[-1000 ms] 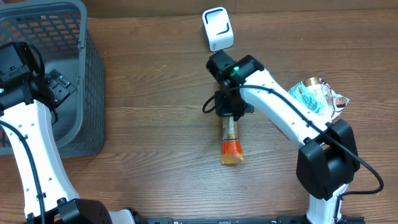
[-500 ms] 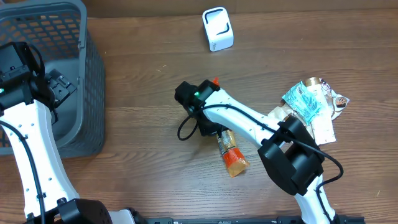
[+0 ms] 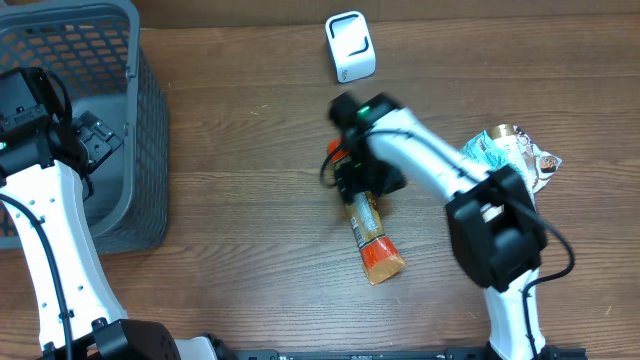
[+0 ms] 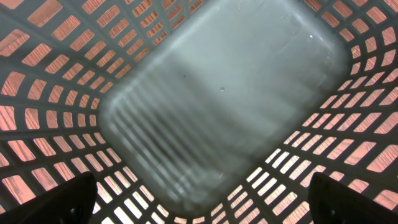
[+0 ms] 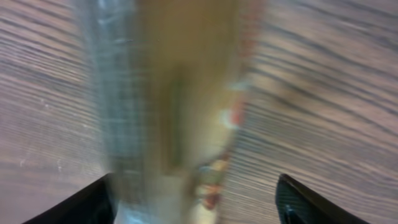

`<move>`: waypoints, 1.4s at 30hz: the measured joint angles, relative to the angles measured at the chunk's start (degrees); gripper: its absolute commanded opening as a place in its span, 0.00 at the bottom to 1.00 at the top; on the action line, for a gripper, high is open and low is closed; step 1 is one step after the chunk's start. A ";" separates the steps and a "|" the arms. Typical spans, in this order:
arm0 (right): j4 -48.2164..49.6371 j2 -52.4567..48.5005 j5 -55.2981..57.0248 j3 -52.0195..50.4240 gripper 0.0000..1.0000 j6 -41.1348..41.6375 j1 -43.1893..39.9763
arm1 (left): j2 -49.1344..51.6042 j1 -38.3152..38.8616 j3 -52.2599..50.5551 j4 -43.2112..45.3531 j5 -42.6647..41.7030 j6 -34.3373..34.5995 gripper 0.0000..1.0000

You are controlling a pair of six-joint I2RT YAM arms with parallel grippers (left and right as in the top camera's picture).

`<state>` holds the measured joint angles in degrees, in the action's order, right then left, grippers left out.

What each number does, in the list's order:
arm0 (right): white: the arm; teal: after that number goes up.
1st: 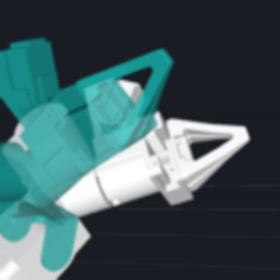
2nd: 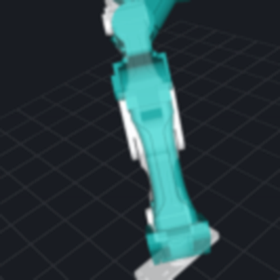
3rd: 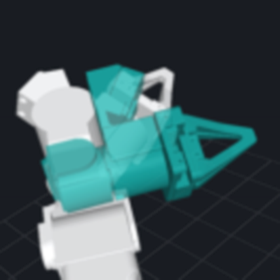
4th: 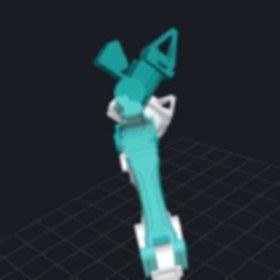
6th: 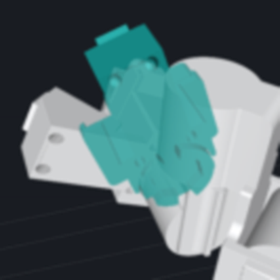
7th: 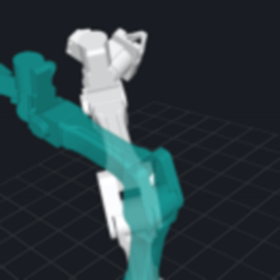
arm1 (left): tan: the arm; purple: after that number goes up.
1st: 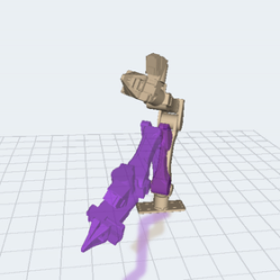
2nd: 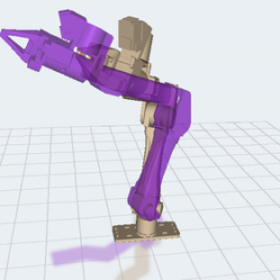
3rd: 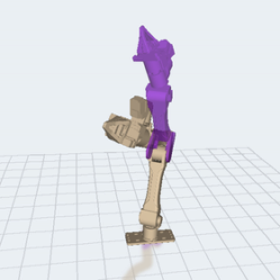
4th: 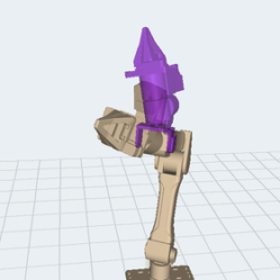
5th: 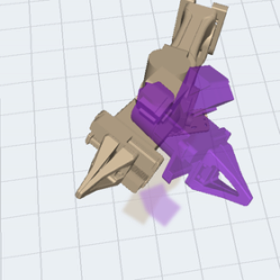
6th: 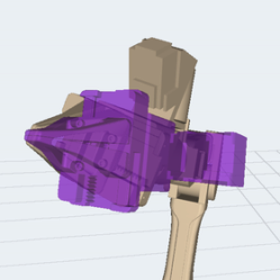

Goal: Scan the item barcode

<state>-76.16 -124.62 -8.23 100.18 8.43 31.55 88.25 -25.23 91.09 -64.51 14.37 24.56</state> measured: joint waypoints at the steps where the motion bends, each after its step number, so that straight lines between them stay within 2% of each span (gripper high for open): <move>1: -0.98 0.00 -2.56 0.00 0.87 -2.25 -1.88 | 0.00 0.00 0.00 0.00 0.00 0.00 1.00; 6: -1.42 0.00 -15.54 -2.62 0.87 -12.96 -5.29 | 0.00 0.00 0.00 -0.02 0.00 0.00 1.00; 13: 5.20 0.31 -22.51 -10.05 0.84 -16.13 -2.91 | 0.00 0.00 0.00 0.00 0.00 0.00 1.00; 19: 10.27 1.99 -26.21 -14.32 0.78 -14.14 -2.32 | 0.00 0.00 0.00 0.00 0.00 -0.02 1.00; 25: 11.10 2.01 -28.37 -15.08 0.81 -12.90 -2.95 | 0.00 0.00 0.00 0.00 0.00 0.00 1.00; 33: 13.68 1.99 -29.86 -15.93 0.74 -5.73 -7.17 | 0.00 0.00 0.00 0.00 0.00 0.00 1.00; 36: 13.81 2.12 -25.14 -15.93 0.77 -1.86 -9.66 | 0.00 0.00 0.00 0.00 0.00 -0.02 1.00; 42: 13.66 8.61 -13.20 -15.96 0.90 5.40 -10.51 | 0.00 0.00 0.00 0.00 0.00 0.00 1.00</move>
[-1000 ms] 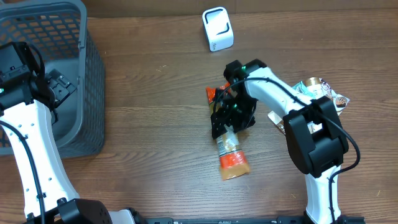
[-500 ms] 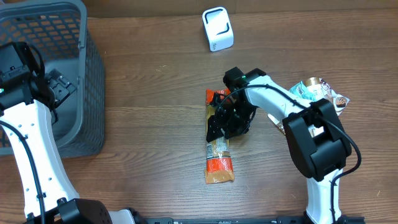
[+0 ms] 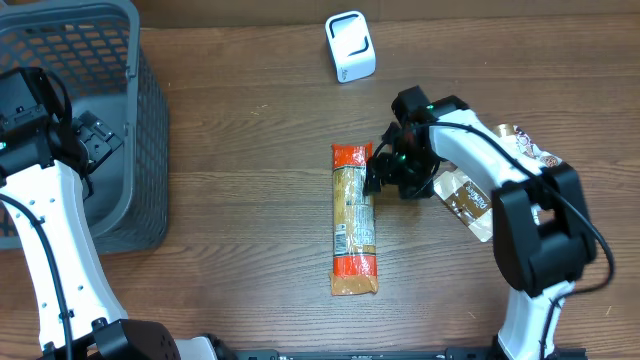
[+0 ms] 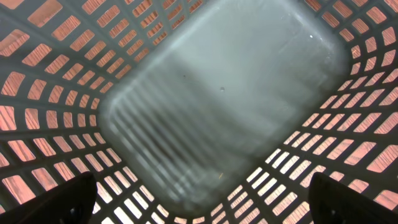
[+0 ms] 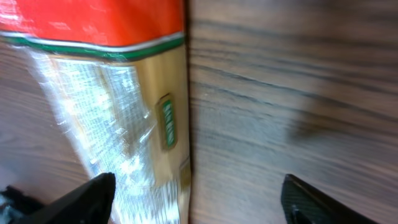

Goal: Scan the item barcode

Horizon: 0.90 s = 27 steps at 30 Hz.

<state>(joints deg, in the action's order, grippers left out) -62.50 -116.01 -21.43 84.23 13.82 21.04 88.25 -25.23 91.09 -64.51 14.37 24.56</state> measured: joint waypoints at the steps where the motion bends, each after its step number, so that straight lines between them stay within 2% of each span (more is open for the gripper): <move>1: 0.02 0.83 0.52 0.00 0.91 0.13 0.02 | 0.00 0.00 0.00 0.00 0.00 0.00 1.00; 6: 5.14 2.71 -0.68 -2.27 0.89 2.49 0.09 | 0.00 0.00 0.00 0.00 0.00 0.00 1.00; 14: 14.12 2.82 -8.28 -12.72 0.79 6.29 1.25 | 0.00 0.00 0.00 -0.02 0.00 0.00 1.00; 23: 19.61 2.49 -10.38 -13.90 0.61 12.17 2.45 | 0.00 0.00 0.00 0.02 0.00 0.00 1.00; 27: 21.84 1.57 -11.65 -13.90 0.45 14.97 3.39 | 0.00 0.00 0.00 0.00 0.00 0.00 1.00</move>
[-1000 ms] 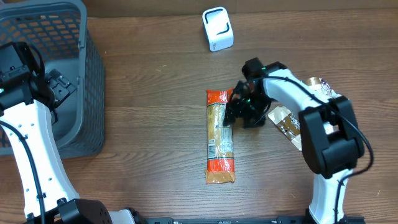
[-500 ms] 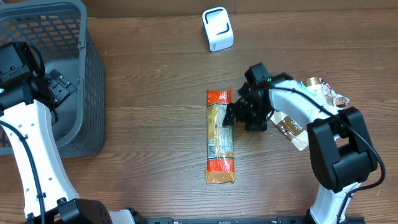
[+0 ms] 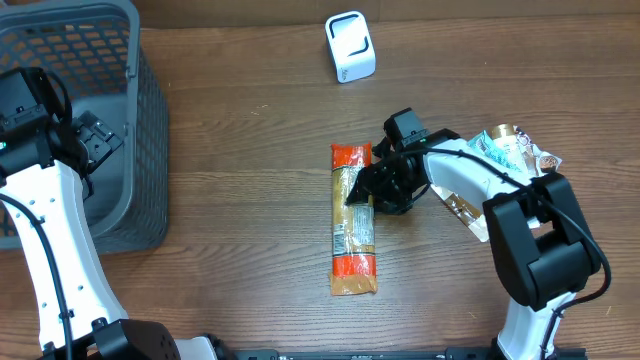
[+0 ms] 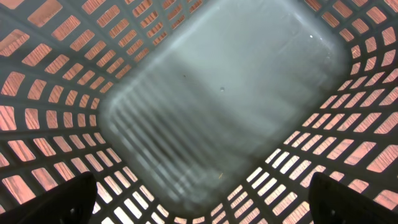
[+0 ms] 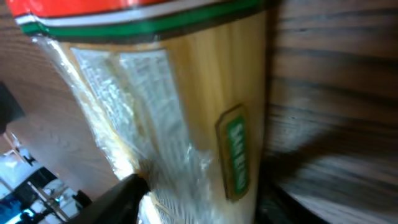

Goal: Scan the item barcode

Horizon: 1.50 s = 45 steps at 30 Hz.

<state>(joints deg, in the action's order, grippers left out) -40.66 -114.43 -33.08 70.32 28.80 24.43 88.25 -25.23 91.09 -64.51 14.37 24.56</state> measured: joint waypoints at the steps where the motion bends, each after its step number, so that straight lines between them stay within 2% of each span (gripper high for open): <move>1: 0.50 -0.31 -0.33 0.00 0.39 0.76 0.00 | 0.00 0.00 0.00 0.00 0.00 0.00 1.00; 4: 1.33 -1.11 -2.56 0.00 0.17 2.08 -0.02 | 0.00 0.00 0.00 0.00 0.00 0.00 1.00; 5: 1.60 -1.14 -3.56 0.04 0.04 2.91 0.00 | 0.00 0.00 0.00 -0.02 0.00 -0.02 1.00; 9: 1.27 -1.36 -4.42 0.33 0.04 3.10 0.04 | 0.00 0.00 0.00 0.00 0.00 0.00 1.00; 13: -3.41 -1.46 -2.64 2.71 0.04 1.66 0.15 | 0.00 0.00 0.00 0.00 0.00 -0.02 1.00; 19: -24.68 -0.24 11.89 12.66 0.04 -1.14 0.96 | 0.00 0.00 0.00 -0.02 0.00 0.00 1.00; 23: -41.35 1.18 24.98 22.88 0.04 -0.81 0.96 | 0.00 0.00 0.00 0.00 0.00 0.00 0.99; 27: -48.65 2.95 37.22 27.41 0.04 2.16 1.57 | 0.00 0.00 0.00 0.00 0.00 0.00 0.99; 33: -52.28 -1.42 47.63 27.78 0.04 5.31 5.05 | 0.00 0.00 0.00 0.00 0.00 -0.02 1.00; 38: -48.19 -10.56 49.55 27.78 0.04 5.68 9.29 | 0.00 0.00 0.00 0.00 0.00 0.00 1.00; 41: -46.71 -12.07 49.88 27.78 0.04 5.86 12.41 | 0.00 0.00 0.00 0.00 0.00 0.00 0.99; 43: -46.34 -12.07 49.86 28.00 0.19 5.95 14.27 | 0.00 0.00 0.00 0.00 0.00 -0.02 1.00; 45: -46.36 -12.07 49.83 28.37 0.50 5.79 15.69 | 0.00 0.00 0.00 0.00 0.00 -0.02 0.99</move>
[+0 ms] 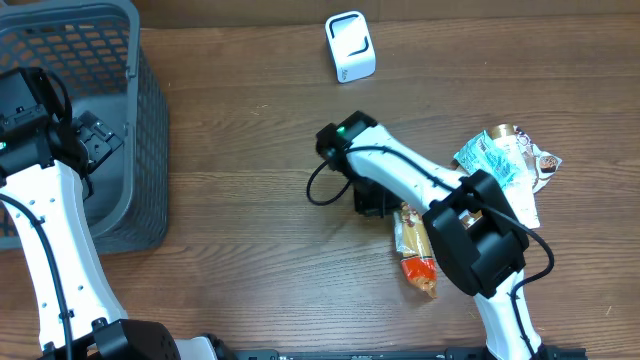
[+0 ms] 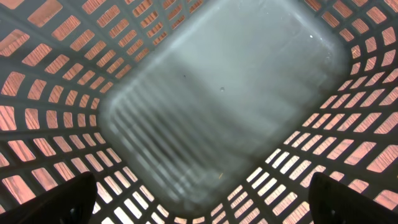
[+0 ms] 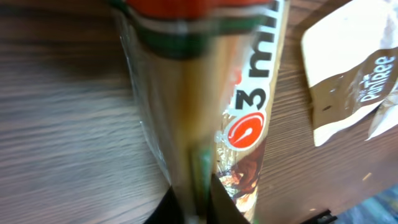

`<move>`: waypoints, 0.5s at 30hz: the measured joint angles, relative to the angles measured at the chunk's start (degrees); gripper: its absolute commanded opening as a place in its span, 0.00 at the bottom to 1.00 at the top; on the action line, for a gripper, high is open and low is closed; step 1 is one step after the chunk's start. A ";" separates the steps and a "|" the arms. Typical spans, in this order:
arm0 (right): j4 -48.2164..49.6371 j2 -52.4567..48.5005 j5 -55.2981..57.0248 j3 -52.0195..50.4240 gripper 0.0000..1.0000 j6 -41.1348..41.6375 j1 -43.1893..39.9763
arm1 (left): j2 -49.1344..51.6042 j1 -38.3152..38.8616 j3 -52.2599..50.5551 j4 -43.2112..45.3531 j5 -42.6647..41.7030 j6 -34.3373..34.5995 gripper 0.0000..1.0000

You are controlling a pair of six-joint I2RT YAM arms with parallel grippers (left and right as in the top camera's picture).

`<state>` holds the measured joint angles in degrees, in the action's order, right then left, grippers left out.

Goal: Scan the item barcode

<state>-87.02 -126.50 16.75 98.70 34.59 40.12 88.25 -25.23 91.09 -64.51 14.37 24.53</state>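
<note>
A long spaghetti packet (image 1: 414,245) with orange ends lies slanted right of the table's middle. My right gripper (image 1: 372,198) is at its upper end. In the right wrist view the packet (image 3: 186,93) runs up from between the fingers, and the right gripper (image 3: 196,202) is shut on its edge. The white scanner (image 1: 350,46) stands at the back of the table, apart from the packet. No barcode shows on the packet. My left gripper (image 2: 199,208) hangs open inside the grey basket (image 1: 150,130), holding nothing.
Several snack packets (image 1: 505,160) lie at the right, one white and brown packet (image 3: 348,81) close beside the spaghetti. The grey basket takes up the far left corner. A black cable loops from the right wrist near the packet.
The right gripper lay against the upper right side of the flat packet; now it is shut on the packet. The packet has shifted right and turned. The left arm has not moved.
First the right gripper was over the slanted packet at mid-table. Then the packet lay straight, label side up, with the gripper open to its right. Then the gripper was against its upper edge. Now it grips the packet, which lies further right. The left arm stayed in the basket.
</note>
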 measured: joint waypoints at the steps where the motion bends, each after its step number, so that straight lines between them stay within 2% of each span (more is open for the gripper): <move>1: 0.11 0.00 -0.11 0.46 0.60 0.11 0.70 | 0.00 0.00 0.00 0.00 0.00 0.02 1.00; 4: -0.39 0.00 -0.02 0.79 0.65 -0.37 0.72 | 0.00 0.00 0.00 -0.02 0.00 0.02 1.00; 10: -3.74 0.00 0.04 0.96 0.67 -0.33 0.24 | 0.00 0.00 0.00 0.00 0.00 0.02 0.99; 15: -6.80 0.00 2.84 1.11 0.70 1.33 3.96 | 0.00 0.00 0.00 0.00 0.00 0.02 1.00</move>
<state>-93.82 -126.50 19.59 99.81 35.92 44.07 88.25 -25.23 91.09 -64.51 14.37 24.56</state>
